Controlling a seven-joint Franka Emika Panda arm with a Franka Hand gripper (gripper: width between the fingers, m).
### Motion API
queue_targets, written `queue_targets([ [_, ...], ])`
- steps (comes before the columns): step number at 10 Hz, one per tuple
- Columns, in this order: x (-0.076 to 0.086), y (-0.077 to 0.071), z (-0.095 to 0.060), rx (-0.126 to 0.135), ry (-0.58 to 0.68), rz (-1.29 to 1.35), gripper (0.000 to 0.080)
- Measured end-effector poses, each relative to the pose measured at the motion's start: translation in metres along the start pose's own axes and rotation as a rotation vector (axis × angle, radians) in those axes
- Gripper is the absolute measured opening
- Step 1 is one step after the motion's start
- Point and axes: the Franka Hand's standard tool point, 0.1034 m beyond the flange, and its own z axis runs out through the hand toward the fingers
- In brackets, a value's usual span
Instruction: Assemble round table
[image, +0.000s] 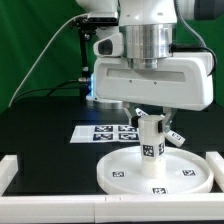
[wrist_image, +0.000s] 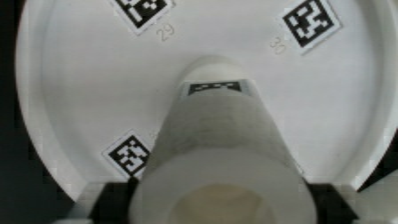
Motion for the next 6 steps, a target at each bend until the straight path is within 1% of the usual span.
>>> queue_targets([
  [2, 0.0, 0.0, 0.0, 0.0, 0.0, 0.151, 0.0412],
  [3, -0.001, -0.003, 0.002, 0.0, 0.01, 0.299, 0.0412],
  [5, 0.002, -0.012, 0.003, 0.004, 0.026, 0.474, 0.0411],
  [6, 0.003, -0.013, 0.004, 0.015, 0.024, 0.642, 0.0411],
])
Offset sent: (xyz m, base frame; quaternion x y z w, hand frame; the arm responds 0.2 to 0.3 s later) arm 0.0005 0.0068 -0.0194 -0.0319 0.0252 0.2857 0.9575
